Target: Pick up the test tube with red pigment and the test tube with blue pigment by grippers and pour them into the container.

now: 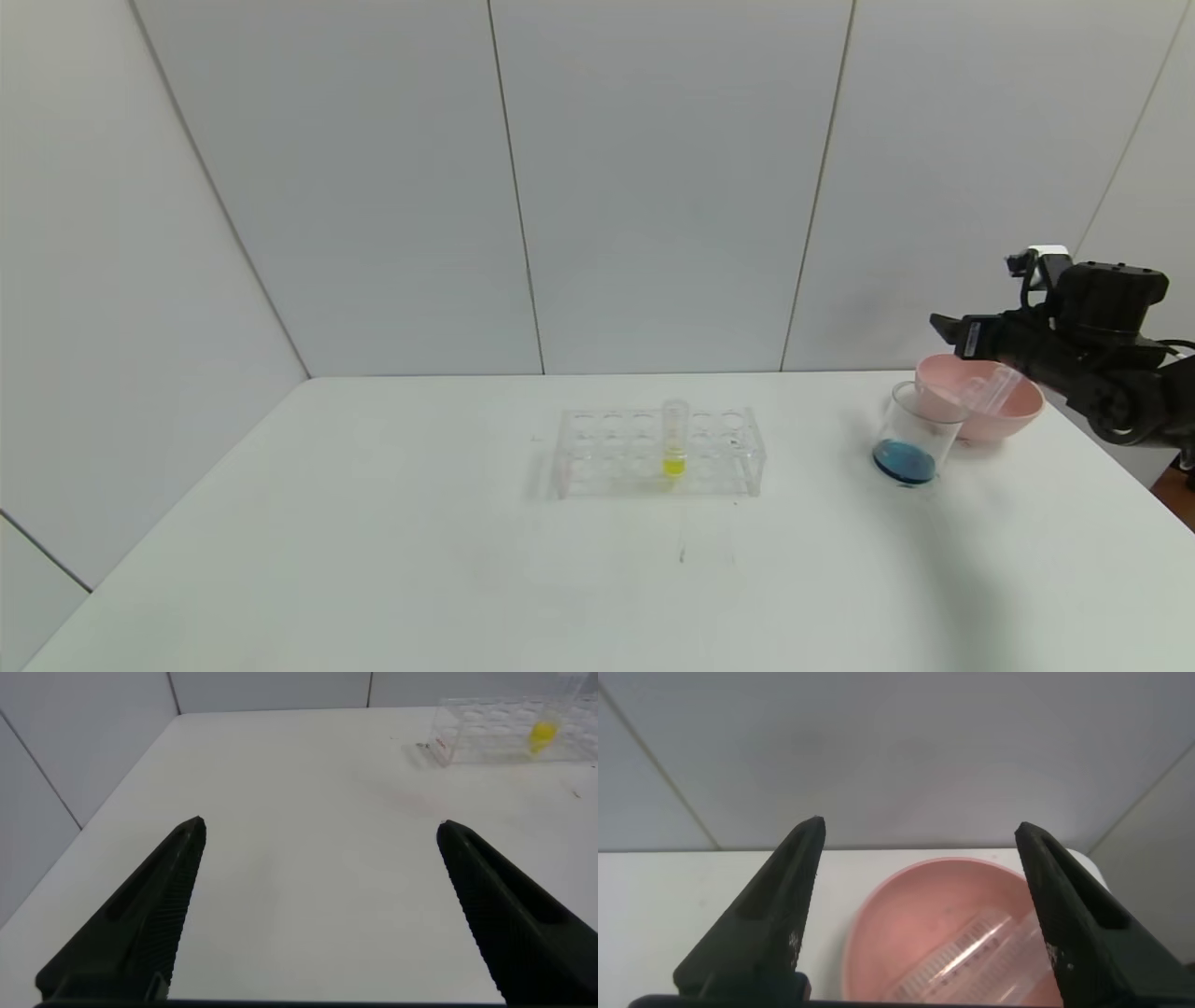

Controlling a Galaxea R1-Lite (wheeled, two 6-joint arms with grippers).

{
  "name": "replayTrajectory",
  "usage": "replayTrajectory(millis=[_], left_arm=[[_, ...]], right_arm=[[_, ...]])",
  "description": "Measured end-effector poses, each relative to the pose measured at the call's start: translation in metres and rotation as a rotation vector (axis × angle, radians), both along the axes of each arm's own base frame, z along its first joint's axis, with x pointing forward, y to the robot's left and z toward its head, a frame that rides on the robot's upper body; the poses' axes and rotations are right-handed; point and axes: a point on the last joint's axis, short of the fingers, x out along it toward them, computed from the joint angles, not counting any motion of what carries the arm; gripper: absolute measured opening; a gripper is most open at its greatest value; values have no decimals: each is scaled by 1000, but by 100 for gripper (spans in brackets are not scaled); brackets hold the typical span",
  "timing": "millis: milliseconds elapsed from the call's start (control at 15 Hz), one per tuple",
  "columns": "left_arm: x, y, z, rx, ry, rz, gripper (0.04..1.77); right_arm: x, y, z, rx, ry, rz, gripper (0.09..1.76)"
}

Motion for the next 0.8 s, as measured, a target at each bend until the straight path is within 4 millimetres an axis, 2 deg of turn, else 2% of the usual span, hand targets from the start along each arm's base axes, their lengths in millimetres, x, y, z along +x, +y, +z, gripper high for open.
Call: replayTrajectory(millis=[200, 333, 600, 800], left_arm=[[0, 0, 0, 0, 0, 0, 176], [0, 0, 0, 0, 0, 0, 176], [0, 0, 0, 0, 0, 0, 176], [0, 0, 0, 0, 0, 0, 176]], right_arm=[[-19, 50, 8, -5, -9, 89, 154], [-36, 75, 21, -8, -26, 132, 158], [-78, 88, 58, -10, -92, 171, 163], [-125, 86, 91, -9, -178, 182, 166]])
